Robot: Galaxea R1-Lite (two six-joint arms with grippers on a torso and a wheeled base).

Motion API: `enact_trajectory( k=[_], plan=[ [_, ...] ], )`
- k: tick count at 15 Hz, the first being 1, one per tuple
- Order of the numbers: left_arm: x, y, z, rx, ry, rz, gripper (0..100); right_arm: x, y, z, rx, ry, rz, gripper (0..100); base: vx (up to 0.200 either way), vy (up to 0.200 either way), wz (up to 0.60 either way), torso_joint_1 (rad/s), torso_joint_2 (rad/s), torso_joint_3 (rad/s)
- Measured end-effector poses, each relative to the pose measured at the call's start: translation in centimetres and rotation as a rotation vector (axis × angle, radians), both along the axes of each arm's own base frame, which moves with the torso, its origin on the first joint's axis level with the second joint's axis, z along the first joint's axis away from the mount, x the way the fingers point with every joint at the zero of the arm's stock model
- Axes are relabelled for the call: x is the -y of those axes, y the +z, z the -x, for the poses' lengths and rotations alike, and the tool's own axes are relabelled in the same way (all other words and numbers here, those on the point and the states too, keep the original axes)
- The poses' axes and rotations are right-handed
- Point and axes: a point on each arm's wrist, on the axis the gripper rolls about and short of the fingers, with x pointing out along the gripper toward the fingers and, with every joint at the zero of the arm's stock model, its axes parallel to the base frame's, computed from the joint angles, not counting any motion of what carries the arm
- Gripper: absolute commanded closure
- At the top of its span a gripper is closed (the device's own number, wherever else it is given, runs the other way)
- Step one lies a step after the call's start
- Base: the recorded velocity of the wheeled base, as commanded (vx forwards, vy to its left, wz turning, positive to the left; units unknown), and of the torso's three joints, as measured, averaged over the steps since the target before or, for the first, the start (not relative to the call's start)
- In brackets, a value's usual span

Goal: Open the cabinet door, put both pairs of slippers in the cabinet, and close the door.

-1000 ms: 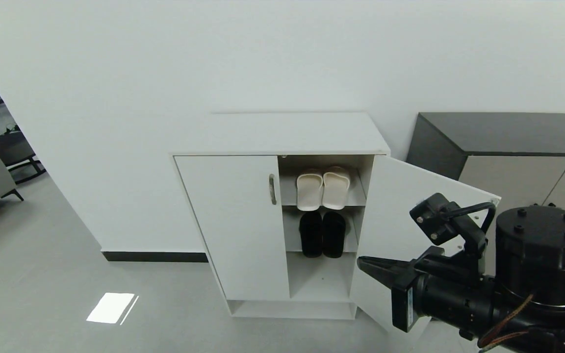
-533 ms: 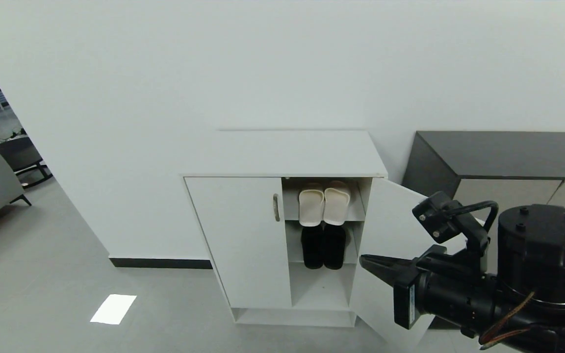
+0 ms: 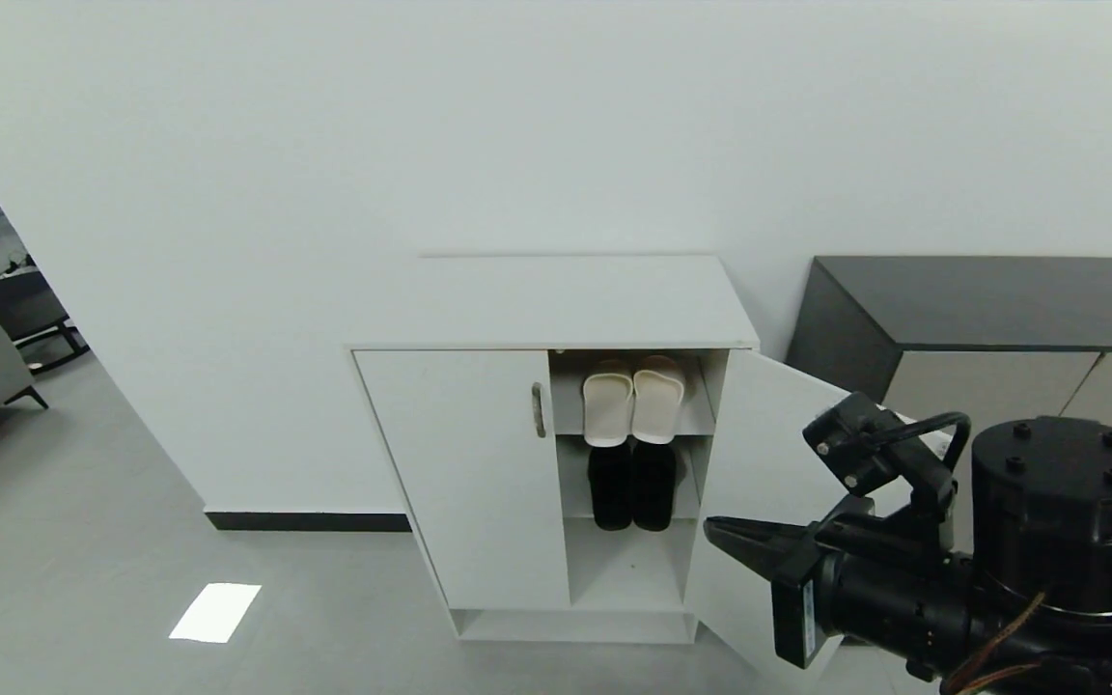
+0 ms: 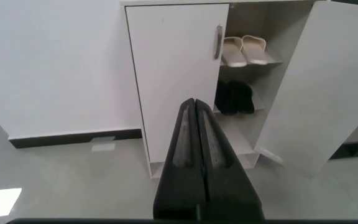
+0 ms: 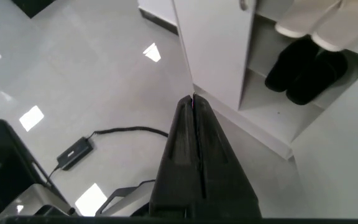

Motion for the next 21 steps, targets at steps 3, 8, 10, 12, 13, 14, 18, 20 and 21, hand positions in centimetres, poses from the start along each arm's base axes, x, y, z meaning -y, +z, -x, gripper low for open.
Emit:
enact_trajectory(
  k=[3, 8, 10, 12, 13, 14, 18, 20, 21],
  plan=[
    [0.0, 0.0, 0.0, 0.0, 0.0, 0.0, 100, 0.02, -0.09, 0.05, -0.003, 0.002, 0.003, 100, 0.0, 0.0, 0.0, 0.05, -0.1, -0.051],
    [0.0, 0.01, 0.0, 0.001, 0.0, 0.0, 100, 0.0, -0.06, 0.03, -0.001, 0.0, 0.002, 100, 0.0, 0.0, 0.0, 0.223, -0.47, -0.241],
    [0.0, 0.01, 0.0, 0.001, 0.0, 0.0, 100, 0.04, -0.05, -0.02, 0.001, -0.003, 0.003, 100, 0.0, 0.0, 0.0, 0.141, -0.29, -0.156],
    [0.0, 0.0, 0.0, 0.0, 0.0, 0.0, 100, 0.09, -0.19, 0.08, 0.009, 0.003, 0.019, 100, 0.0, 0.0, -0.3, 0.032, -0.05, -0.024],
    [0.0, 0.0, 0.0, 0.0, 0.0, 0.0, 100, 0.1, -0.21, 0.08, 0.009, 0.005, 0.019, 100, 0.0, 0.0, 0.0, 0.0, 0.0, 0.0],
    [0.0, 0.01, 0.0, 0.001, 0.0, 0.0, 100, 0.09, -0.09, 0.05, 0.018, 0.005, 0.008, 100, 0.0, 0.0, 0.0, 0.0, 0.0, 0.0],
    [0.0, 0.0, 0.0, 0.0, -0.001, 0.0, 100, 0.13, -0.09, 0.08, 0.056, 0.004, -0.031, 100, 0.0, 0.0, 0.0, 0.0, 0.0, 0.0],
    [0.0, 0.01, 0.0, 0.001, 0.0, -0.001, 100, 0.12, -0.38, 0.09, 0.05, 0.005, -0.02, 100, 0.0, 0.0, 0.0, 0.0, 0.0, 0.0],
    [0.0, 0.01, 0.0, 0.001, -0.001, -0.001, 100, 0.1, -0.42, 0.08, 0.055, 0.008, -0.015, 100, 0.0, 0.0, 0.0, 0.0, 0.0, 0.0]
  ],
)
